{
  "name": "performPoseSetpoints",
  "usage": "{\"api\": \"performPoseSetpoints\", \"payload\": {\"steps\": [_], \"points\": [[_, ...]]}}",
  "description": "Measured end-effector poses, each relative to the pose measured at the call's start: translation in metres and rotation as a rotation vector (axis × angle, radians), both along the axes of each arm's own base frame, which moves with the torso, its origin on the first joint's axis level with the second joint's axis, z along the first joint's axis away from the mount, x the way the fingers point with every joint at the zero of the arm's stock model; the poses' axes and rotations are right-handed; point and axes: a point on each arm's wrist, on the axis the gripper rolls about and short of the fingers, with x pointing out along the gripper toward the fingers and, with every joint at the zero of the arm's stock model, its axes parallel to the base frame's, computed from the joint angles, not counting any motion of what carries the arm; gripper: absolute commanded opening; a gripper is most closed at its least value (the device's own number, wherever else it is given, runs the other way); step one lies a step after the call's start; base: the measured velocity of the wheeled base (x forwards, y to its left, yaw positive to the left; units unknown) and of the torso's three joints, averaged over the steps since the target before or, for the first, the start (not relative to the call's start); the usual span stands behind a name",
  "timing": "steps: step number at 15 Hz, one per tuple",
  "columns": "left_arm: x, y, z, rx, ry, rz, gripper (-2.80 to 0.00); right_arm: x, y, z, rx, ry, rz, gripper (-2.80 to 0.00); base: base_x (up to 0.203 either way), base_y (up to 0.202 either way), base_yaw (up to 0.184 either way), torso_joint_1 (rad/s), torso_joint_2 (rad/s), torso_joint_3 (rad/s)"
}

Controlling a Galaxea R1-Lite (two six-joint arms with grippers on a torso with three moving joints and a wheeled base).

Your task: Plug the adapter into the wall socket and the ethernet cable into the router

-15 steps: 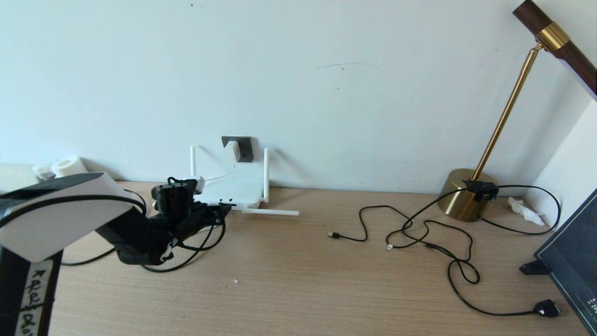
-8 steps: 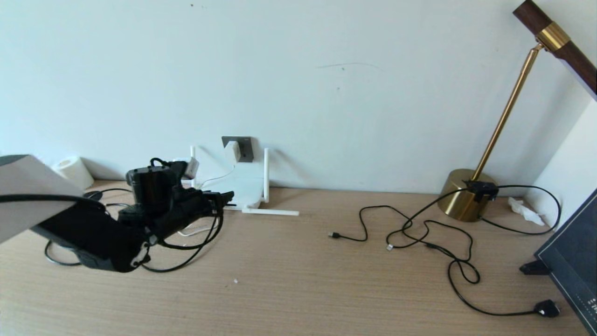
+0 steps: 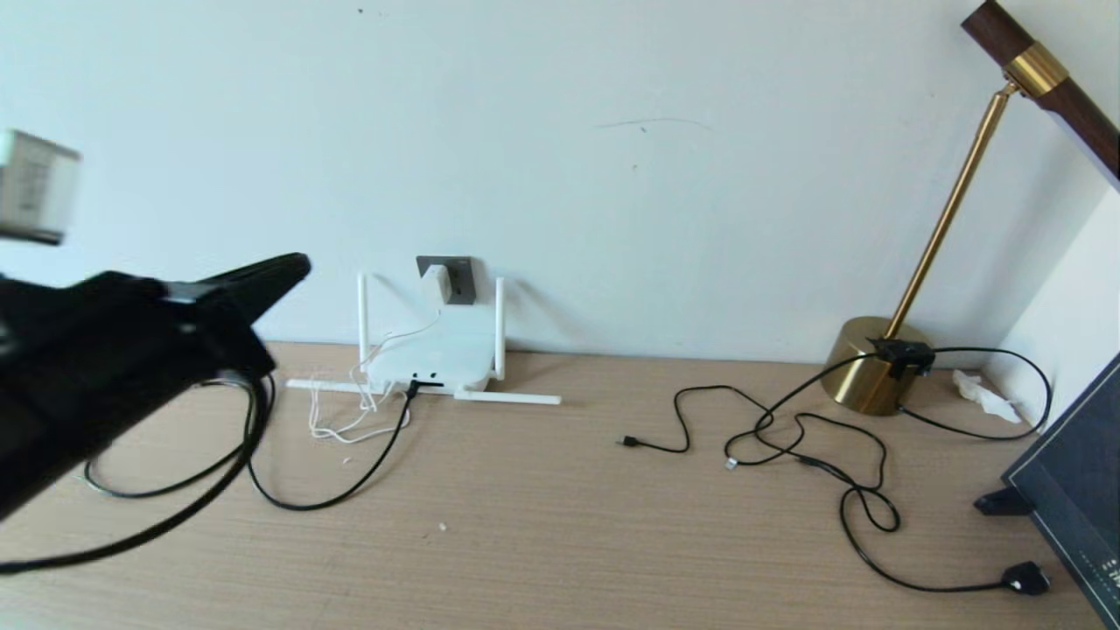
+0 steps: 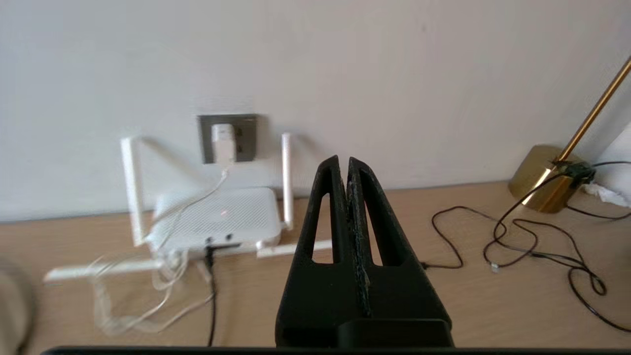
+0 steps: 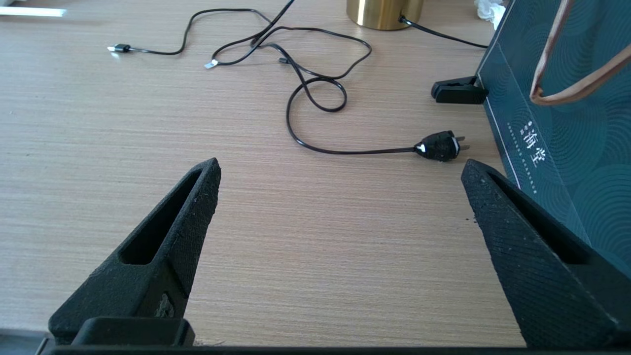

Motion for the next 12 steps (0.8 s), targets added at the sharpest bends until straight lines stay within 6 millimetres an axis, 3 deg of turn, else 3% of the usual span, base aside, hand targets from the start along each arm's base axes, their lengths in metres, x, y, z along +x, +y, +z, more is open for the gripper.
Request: {"api": "performPoseSetpoints", "payload": {"steps": [1,3,4,6,9,10,12], "points": [[-0.031,0.010,0.004,-0.010,-0.009,0.031,-2.80,0.000,0.000,0.000,0.000,0.000,0.000,0.00,0.000,0.000,0.000,0.000,0.00,0.000],[-0.086,0.035,-0.007,-0.022,0.019,0.139,-2.80,0.000,0.000,0.000,0.000,0.000,0.000,0.00,0.000,0.000,0.000,0.000,0.00,0.000],[-0.111,0.047,-0.024,-0.020,0.059,0.233,-2.80,0.000,0.000,0.000,0.000,0.000,0.000,0.00,0.000,0.000,0.000,0.000,0.00,0.000],[-0.150,0.060,-0.076,0.022,0.168,0.372,-2.80,0.000,0.000,0.000,0.000,0.000,0.000,0.00,0.000,0.000,0.000,0.000,0.00,0.000],[-0.181,0.059,-0.156,0.109,0.255,0.308,-2.80,0.000,0.000,0.000,-0.001,0.000,0.000,0.00,0.000,0.000,0.000,0.000,0.00,0.000],[-0.185,0.058,-0.171,0.139,0.242,0.276,-2.80,0.000,0.000,0.000,0.000,0.000,0.000,0.00,0.000,0.000,0.000,0.000,0.00,0.000],[-0.188,0.057,-0.182,0.200,0.163,0.263,-2.80,0.000,0.000,0.000,0.000,0.000,0.000,0.00,0.000,0.000,0.000,0.000,0.00,0.000]]}}
